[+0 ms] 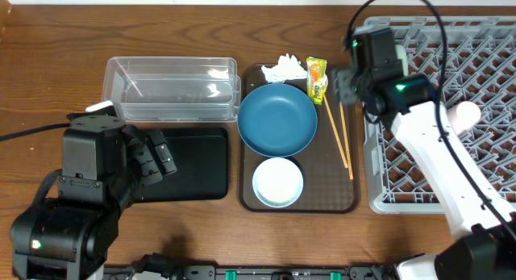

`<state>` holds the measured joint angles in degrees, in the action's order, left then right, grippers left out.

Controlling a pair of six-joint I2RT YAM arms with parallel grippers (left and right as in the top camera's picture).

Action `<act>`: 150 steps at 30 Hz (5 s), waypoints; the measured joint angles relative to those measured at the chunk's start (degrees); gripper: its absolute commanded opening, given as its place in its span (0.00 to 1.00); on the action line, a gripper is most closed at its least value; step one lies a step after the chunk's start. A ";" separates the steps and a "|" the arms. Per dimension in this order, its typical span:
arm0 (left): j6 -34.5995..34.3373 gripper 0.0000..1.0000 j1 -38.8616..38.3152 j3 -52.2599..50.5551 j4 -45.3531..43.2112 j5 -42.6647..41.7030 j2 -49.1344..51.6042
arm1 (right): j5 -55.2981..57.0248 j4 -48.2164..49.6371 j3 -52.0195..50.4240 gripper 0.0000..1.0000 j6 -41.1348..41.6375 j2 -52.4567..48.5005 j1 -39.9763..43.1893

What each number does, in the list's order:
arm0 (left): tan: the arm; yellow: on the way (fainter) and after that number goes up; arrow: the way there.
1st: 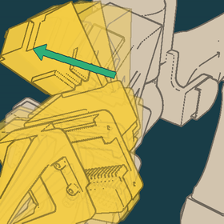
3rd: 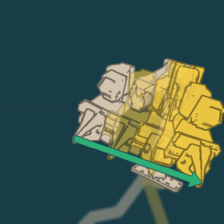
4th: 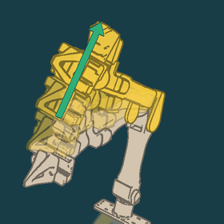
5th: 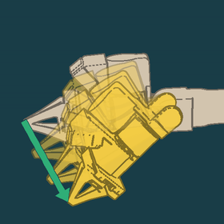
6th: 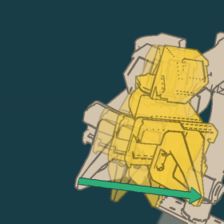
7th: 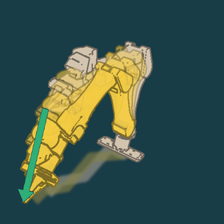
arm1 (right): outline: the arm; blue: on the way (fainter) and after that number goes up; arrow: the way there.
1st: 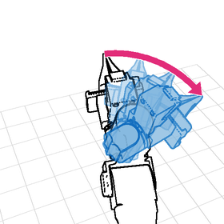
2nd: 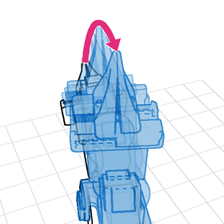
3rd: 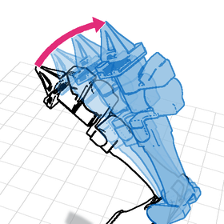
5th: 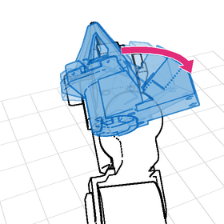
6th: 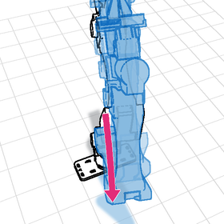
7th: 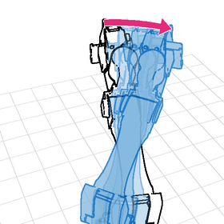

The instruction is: Sort waste into correct bins and load items into the dishwasher rack

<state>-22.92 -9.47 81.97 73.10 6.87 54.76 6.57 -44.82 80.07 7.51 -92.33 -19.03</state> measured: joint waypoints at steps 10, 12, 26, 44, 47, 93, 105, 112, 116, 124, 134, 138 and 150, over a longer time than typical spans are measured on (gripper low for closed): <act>0.00 0.95 0.00 0.00 -0.02 -0.02 -0.02 | -4.72 -3.50 -0.42 0.41 7.39 -13.53 -2.19; 0.02 0.95 0.00 0.00 -0.02 -0.02 0.00 | -4.63 -3.32 -0.44 0.35 7.74 -15.98 -1.84; 0.00 0.95 0.00 0.02 0.00 -0.02 0.00 | -4.00 -3.67 -0.59 0.11 8.81 -25.03 -0.85; 0.00 0.95 0.00 0.00 -0.02 -0.02 -0.02 | -10.29 -4.20 -1.09 0.51 4.04 -11.30 -0.87; 0.00 0.95 0.00 0.00 0.00 -0.02 0.00 | -13.09 -3.96 -1.05 0.49 3.85 -8.85 -0.96; 0.00 0.96 0.00 0.00 -0.02 -0.02 0.00 | 66.38 8.81 -1.38 0.01 8.66 11.54 17.40; 0.00 0.96 0.00 0.00 0.00 -0.02 0.00 | 67.56 14.14 -1.42 0.01 1.14 1.92 33.64; 0.00 0.96 0.00 0.02 0.00 -0.02 -0.02 | 65.48 20.81 -1.42 0.01 -7.78 -4.50 33.88; 0.00 0.96 0.00 0.00 0.00 -0.02 -0.02 | 65.22 25.75 -1.42 0.01 -14.82 -9.49 32.41; 0.00 0.96 0.00 0.02 0.00 -0.02 -0.02 | 65.24 30.69 -1.40 0.43 -24.37 -12.70 25.62; 0.00 0.96 0.00 0.00 0.00 -0.02 0.00 | 55.30 26.80 -1.44 0.73 -27.71 -12.74 23.76; 0.00 0.96 0.00 0.00 -0.02 -0.02 -0.02 | 41.77 19.34 -1.53 0.78 -26.32 -8.20 23.76; 0.00 0.96 0.00 0.00 -0.02 -0.02 0.00 | 7.26 -0.31 -0.98 0.65 -12.20 11.45 14.05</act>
<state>-22.92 -9.47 81.97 73.08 6.85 54.76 13.82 -45.12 79.09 -4.69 -80.88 -4.97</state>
